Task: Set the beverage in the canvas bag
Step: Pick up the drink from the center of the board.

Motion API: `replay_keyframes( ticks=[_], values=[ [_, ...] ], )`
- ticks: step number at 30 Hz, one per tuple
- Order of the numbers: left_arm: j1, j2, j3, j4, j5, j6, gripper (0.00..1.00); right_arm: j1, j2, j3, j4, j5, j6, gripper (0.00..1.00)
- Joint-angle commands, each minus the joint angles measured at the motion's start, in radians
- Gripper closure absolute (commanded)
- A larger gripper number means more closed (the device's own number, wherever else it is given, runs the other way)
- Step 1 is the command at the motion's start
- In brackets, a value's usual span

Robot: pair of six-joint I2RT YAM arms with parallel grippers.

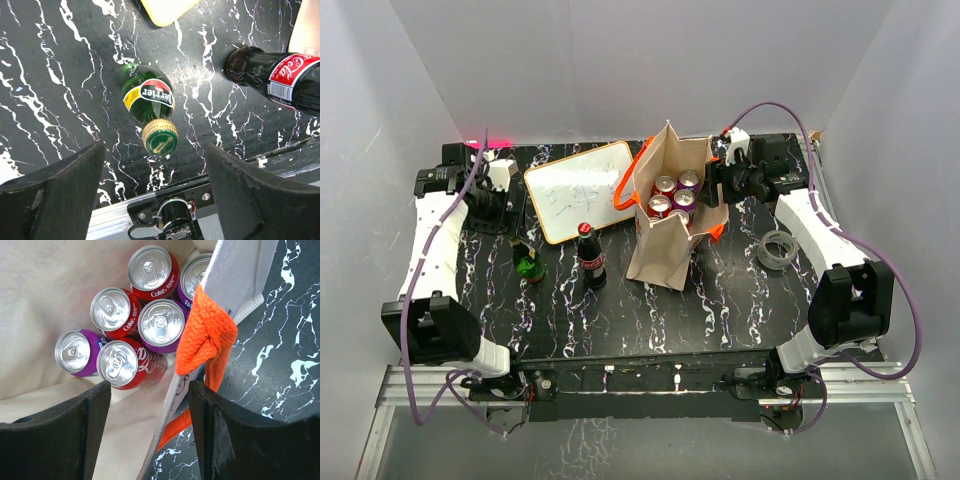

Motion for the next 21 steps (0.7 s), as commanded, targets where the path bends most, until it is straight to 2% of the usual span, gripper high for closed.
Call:
replay_keyframes(
  ticks=[1,7,21],
  values=[
    [0.001,0.034,-0.012,-0.005,0.041,0.015,0.24,0.005,-0.020,0.020,0.064,0.014,0.019,0.35],
    [0.001,0.056,-0.045,0.002,0.064,0.030,0.38,0.004,-0.032,0.006,0.079,0.022,0.037,0.35],
    [-0.015,0.079,-0.066,0.011,0.069,0.038,0.52,0.005,-0.041,-0.010,0.085,0.024,0.042,0.35]
  ],
)
